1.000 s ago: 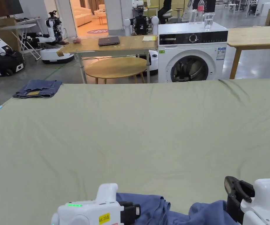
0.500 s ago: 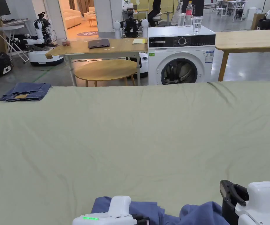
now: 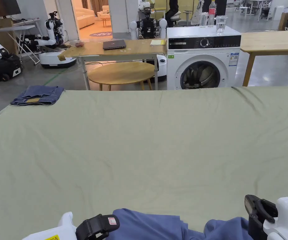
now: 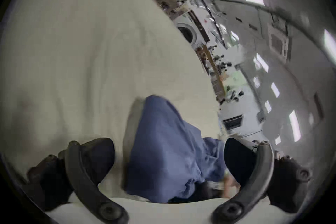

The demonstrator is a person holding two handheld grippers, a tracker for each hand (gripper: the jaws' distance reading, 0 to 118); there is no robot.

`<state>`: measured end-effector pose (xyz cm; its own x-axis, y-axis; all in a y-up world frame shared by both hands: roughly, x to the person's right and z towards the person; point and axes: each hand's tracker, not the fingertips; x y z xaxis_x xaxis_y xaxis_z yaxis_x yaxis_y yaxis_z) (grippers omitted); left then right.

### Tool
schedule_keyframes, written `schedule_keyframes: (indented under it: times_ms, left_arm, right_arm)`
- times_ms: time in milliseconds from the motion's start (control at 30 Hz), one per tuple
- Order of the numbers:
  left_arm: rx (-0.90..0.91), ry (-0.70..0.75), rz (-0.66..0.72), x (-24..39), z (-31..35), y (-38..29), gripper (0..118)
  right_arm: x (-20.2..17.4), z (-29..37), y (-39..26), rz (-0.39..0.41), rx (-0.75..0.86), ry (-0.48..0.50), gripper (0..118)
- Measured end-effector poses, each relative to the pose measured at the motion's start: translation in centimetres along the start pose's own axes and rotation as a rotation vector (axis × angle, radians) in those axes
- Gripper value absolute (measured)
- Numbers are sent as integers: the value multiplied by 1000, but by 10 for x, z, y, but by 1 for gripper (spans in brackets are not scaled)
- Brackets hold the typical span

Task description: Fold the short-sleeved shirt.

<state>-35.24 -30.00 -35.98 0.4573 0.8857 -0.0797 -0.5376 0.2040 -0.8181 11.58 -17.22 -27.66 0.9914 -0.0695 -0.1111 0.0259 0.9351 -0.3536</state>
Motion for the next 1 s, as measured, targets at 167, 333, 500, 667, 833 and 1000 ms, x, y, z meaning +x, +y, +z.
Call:
schedule_keyframes:
  times_ms: [167,333,500,667,833,1000]
  left_arm:
    - [-77,-266,211,-18,-40,-4,101]
    - [-30,-26,186,-21,-70,-18,11]
    - [119,15,53,2,-23,-4,10]
    - [194,297,-181,32,19,20,10]
    - [163,402,-460,110,-4,-14,10]
    - [134,459,-766,188,-63,-79,10]
  right_arm:
    - [-8,-2,4,22,2,6,0]
    - [-9,-3,5,33,-2,3,0]
    - [-8,-4,7,44,-5,-3,0]
    - [-10,-6,7,36,-2,3,0]
    - [-13,-5,2,37,-12,6,0]
    - [-8,2,-2,48,-8,-13,0]
